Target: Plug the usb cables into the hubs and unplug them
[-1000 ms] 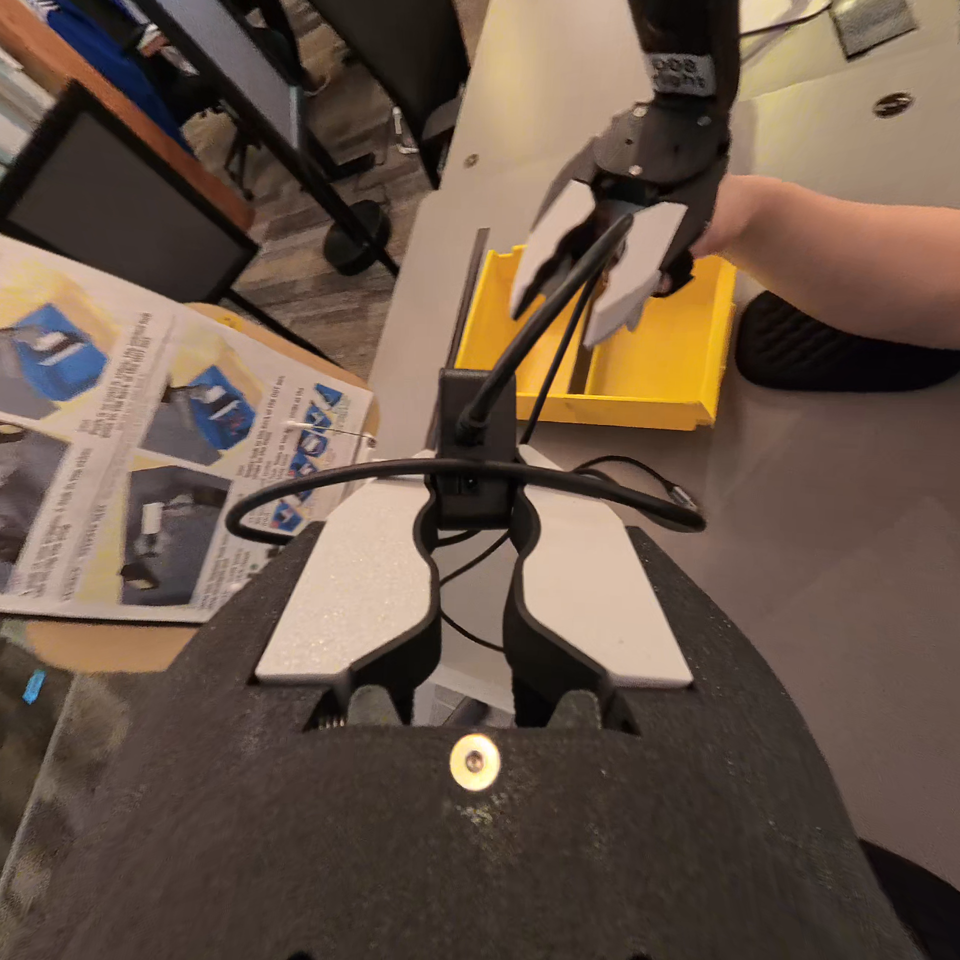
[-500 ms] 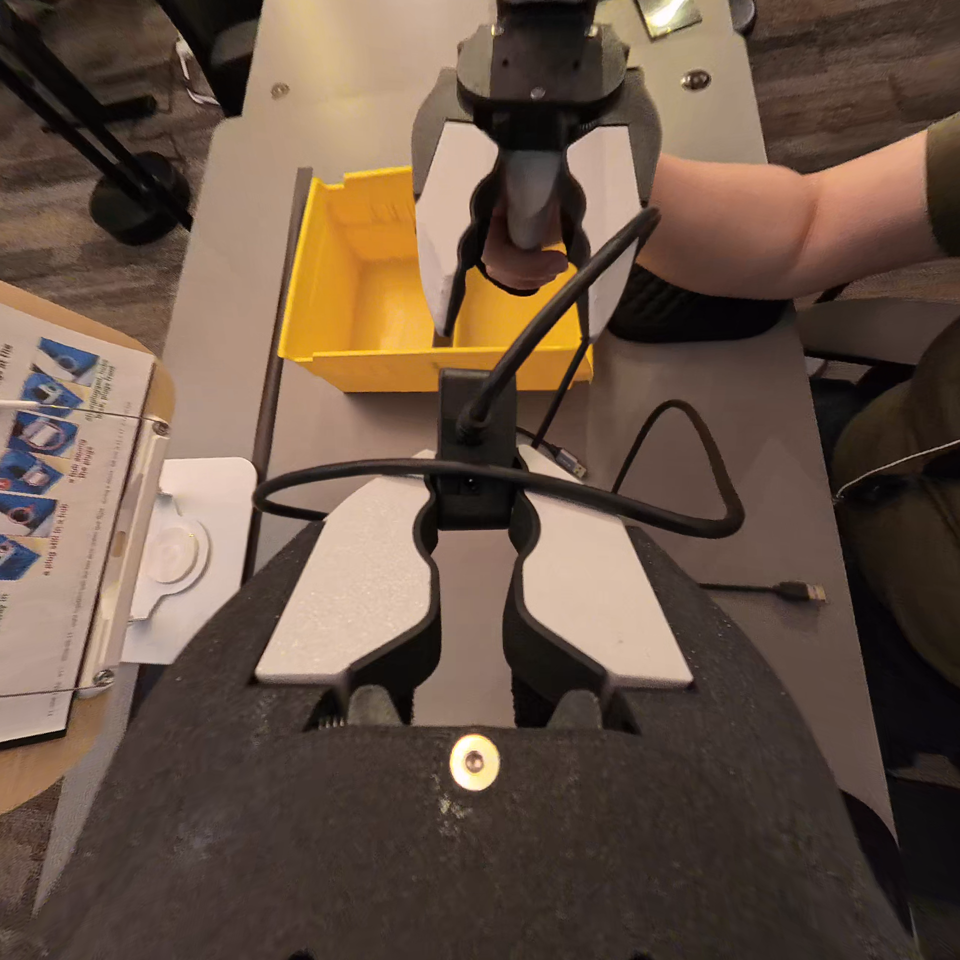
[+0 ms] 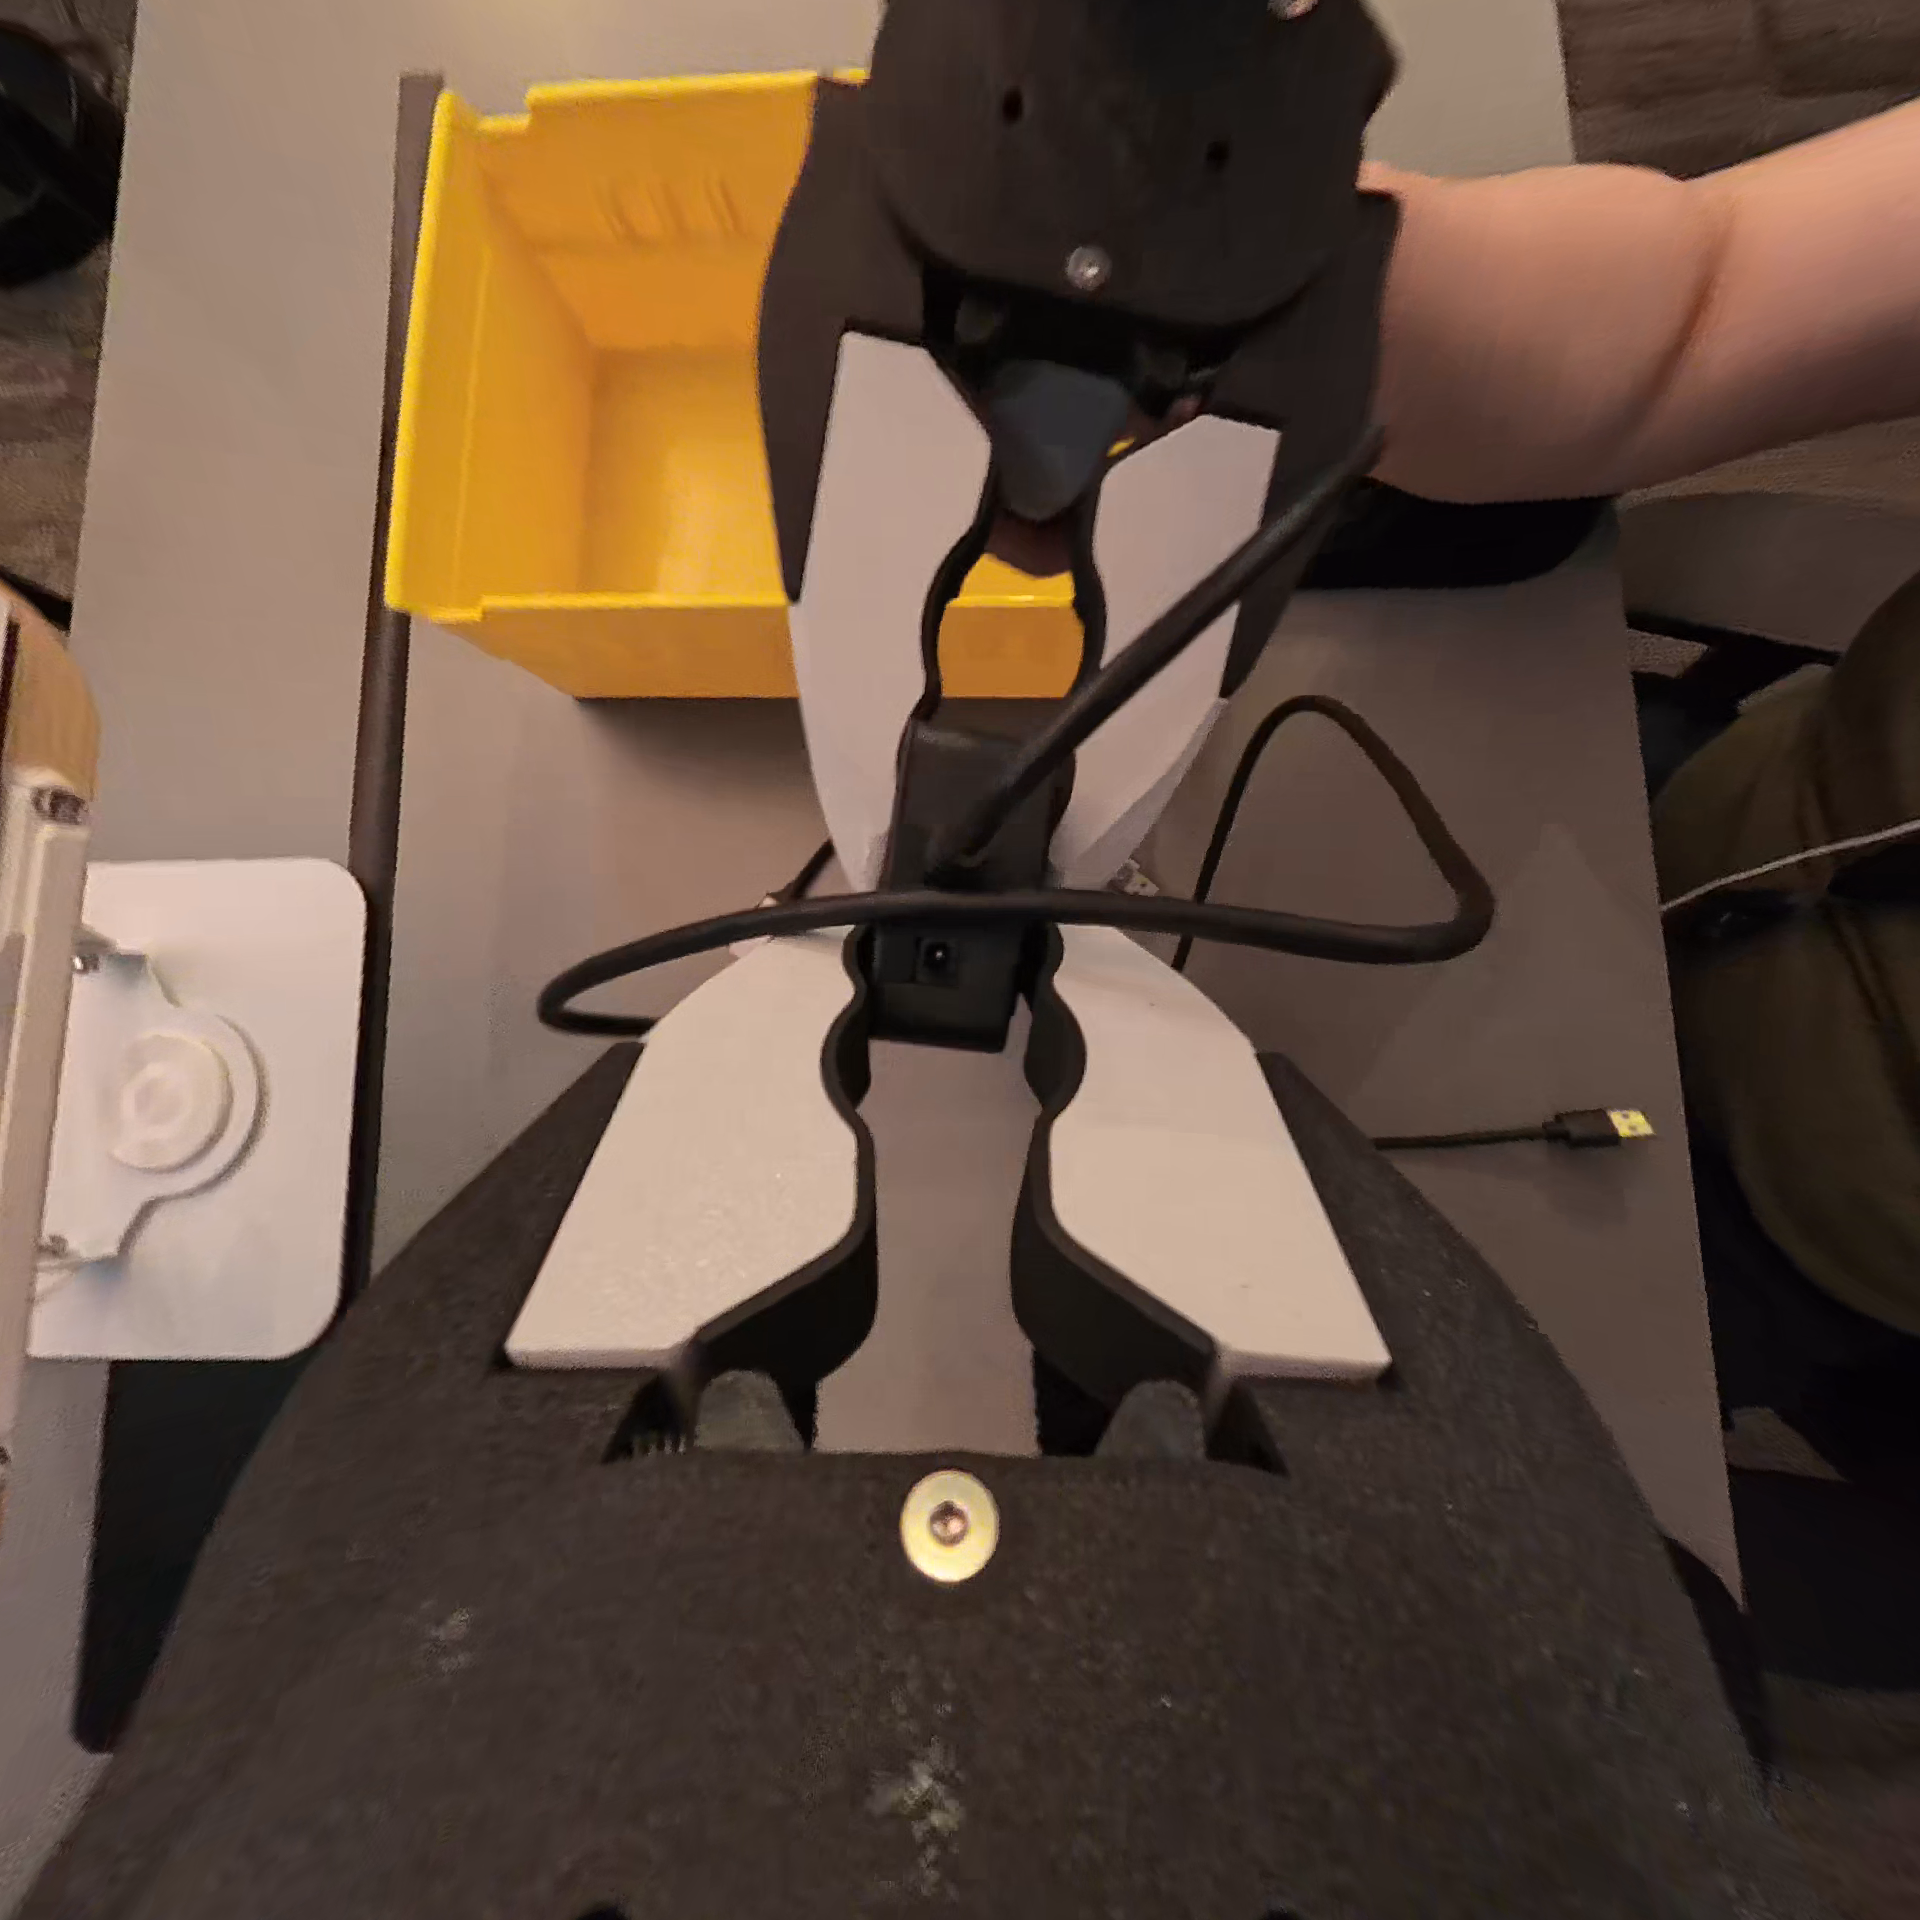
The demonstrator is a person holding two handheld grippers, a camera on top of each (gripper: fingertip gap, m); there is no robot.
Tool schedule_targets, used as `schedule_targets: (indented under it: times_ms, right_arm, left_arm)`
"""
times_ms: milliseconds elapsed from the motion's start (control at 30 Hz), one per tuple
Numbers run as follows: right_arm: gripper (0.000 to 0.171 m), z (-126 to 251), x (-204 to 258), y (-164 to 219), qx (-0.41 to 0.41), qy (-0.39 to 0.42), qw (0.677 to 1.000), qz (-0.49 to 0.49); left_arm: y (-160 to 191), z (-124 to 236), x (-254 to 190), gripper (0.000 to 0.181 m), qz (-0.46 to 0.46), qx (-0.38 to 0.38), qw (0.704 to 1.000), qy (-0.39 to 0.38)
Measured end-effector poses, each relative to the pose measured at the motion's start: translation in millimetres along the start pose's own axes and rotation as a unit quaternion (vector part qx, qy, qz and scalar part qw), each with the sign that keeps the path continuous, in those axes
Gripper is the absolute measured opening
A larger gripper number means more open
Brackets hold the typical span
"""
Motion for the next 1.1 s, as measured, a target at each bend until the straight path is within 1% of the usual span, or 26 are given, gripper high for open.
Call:
schedule_targets:
  times_ms: [100,167,267,333,367,400,467,500,533,567,633,667,700,800,867,900,933,967,1000,1033,1100]
  right_arm:
    - [0.026,-5.1,-6.2,9.4,0.043,0.029,0.999,-0.01]
    - [0.026,-4.5,-11.1,12.4,0.055,0.046,0.997,-0.014]
    - [0.026,1.5,-20.9,9.0,0.026,0.051,0.997,-0.057]
    - [0.026,8.0,-33.3,6.6,-0.004,0.066,0.993,-0.1]
    - [0.026,11.1,-40.2,8.4,-0.004,0.084,0.99,-0.112]
    - [0.026,12.9,-45.0,12.5,0.012,0.103,0.988,-0.111]
    - [0.027,11.8,-46.5,21.4,0.058,0.121,0.986,-0.099]
    - [0.027,9.1,-44.5,24.3,0.074,0.121,0.985,-0.097]
    - [0.027,5.5,-41.8,25.2,0.081,0.119,0.985,-0.096]
    - [0.026,1.4,-38.5,25.3,0.083,0.113,0.985,-0.098]
    - [0.026,-6.7,-31.5,26.2,0.09,0.101,0.986,-0.1]
    - [0.026,-10.0,-29.0,26.9,0.095,0.1,0.986,-0.095]
    - [0.026,-12.3,-28.3,27.9,0.101,0.106,0.985,-0.089]
    - [0.026,-14.4,-31.6,29.9,0.119,0.146,0.98,-0.063]
    - [0.026,-15.1,-31.7,30.1,0.127,0.16,0.978,-0.048]
    - [0.026,-15.5,-31.4,30.0,0.128,0.164,0.977,-0.044]
    - [0.026,-16.0,-30.9,29.6,0.129,0.166,0.977,-0.04]
    - [0.026,-16.4,-30.2,29.9,0.131,0.166,0.977,-0.034]
    - [0.026,-16.5,-30.2,30.3,0.134,0.167,0.976,-0.03]
    - [0.027,-16.0,-31.2,31.1,0.137,0.171,0.975,-0.028]
    - [0.026,-12.9,-34.2,31.3,0.135,0.175,0.975,-0.028]
  left_arm:
    - [14.7,-1.4,9.5,0.029,0.042,-0.011,0.999,-0.014]
    - [30.0,3.1,17.1,0.028,0.062,-0.012,0.997,-0.04]
    - [49.0,17.0,24.1,0.026,0.099,-0.048,0.991,-0.07]
    - [58.6,31.4,31.7,0.023,0.129,-0.072,0.983,-0.109]
    - [57.7,40.7,33.4,0.022,0.144,-0.096,0.977,-0.126]
    - [51.0,50.3,30.2,0.021,0.159,-0.132,0.97,-0.127]
    - [27.3,65.0,10.0,0.02,0.17,-0.204,0.96,-0.088]
    - [17.5,68.2,0.8,0.02,0.176,-0.222,0.956,-0.078]
    - [12.2,67.9,-3.7,0.021,0.188,-0.222,0.953,-0.089]
    - [10.1,65.4,-5.5,0.03,0.2,-0.214,0.95,-0.111]
    - [14.3,59.7,-2.0,0.06,0.225,-0.194,0.939,-0.173]
    - [16.7,55.2,-1.6,0.071,0.237,-0.19,0.934,-0.189]
    - [17.3,49.1,-3.1,0.077,0.249,-0.193,0.931,-0.187]
    - [18.9,23.5,-11.4,0.079,0.289,-0.194,0.927,-0.144]
    - [21.9,6.9,-11.6,0.08,0.312,-0.186,0.923,-0.129]
    - [22.7,-0.8,-11.0,0.08,0.32,-0.186,0.921,-0.12]
    - [23.0,-8.2,-11.0,0.074,0.327,-0.186,0.921,-0.106]
    - [22.9,-14.2,-11.5,0.061,0.334,-0.186,0.92,-0.089]
    - [22.4,-18.3,-13.2,0.031,0.336,-0.186,0.921,-0.068]
    - [21.0,-19.9,-14.5,0.014,0.336,-0.189,0.922,-0.05]
    - [24.7,-16.6,-7.0,0.012,0.339,-0.189,0.919,-0.071]
Point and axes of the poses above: each gripper's, where its closed fingertips meet, z back along the fingers, y out of its underside, x = y × z across the jaws, the point moved 2 cm from there along z, back along the fingers, and after that the axes turned 4 degrees about x, right-handed, at the moved point
